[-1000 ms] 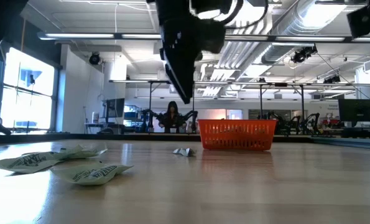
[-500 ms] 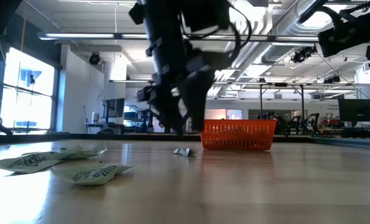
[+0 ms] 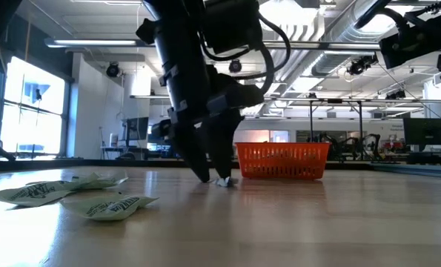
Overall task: Pick and place Stevia / Truvia into bins
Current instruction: Put the green stevia packet into the orange basket
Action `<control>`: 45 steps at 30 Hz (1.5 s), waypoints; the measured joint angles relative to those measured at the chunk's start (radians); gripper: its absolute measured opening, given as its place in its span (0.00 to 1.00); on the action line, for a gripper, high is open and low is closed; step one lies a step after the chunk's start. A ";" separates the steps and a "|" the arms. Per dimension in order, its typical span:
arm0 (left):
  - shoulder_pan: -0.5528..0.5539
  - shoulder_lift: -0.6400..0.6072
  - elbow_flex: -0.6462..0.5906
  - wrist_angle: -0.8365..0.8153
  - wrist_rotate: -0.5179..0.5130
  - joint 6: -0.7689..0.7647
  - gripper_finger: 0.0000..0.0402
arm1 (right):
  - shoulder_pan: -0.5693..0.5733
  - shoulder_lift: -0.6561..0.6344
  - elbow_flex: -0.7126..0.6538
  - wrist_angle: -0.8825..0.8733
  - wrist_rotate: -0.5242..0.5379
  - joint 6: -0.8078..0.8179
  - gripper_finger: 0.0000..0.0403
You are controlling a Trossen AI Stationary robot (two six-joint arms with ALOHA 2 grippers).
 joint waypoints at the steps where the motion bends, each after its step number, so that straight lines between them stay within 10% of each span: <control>1: -0.001 -0.001 -0.008 0.004 -0.023 0.015 0.58 | 0.000 0.000 0.000 -0.001 0.000 0.000 0.81; 13: 0.076 -0.011 -0.056 -0.015 -0.119 0.242 0.08 | 0.000 0.000 0.000 -0.002 -0.015 0.001 0.81; 20: 0.192 -0.090 0.071 -0.127 -0.255 0.447 0.09 | 0.000 0.000 0.002 -0.006 -0.016 0.009 0.81; 29: 0.299 -0.080 0.200 0.073 0.103 0.611 0.06 | 0.010 0.000 0.002 -0.014 -0.030 0.074 0.81; 36: 0.271 -0.035 0.206 0.109 0.147 0.571 0.35 | 0.018 0.000 0.002 -0.019 -0.006 0.073 0.81; 45: 0.238 -0.087 0.204 -0.432 0.088 0.533 0.72 | -0.003 0.001 0.002 -0.006 0.050 0.029 0.81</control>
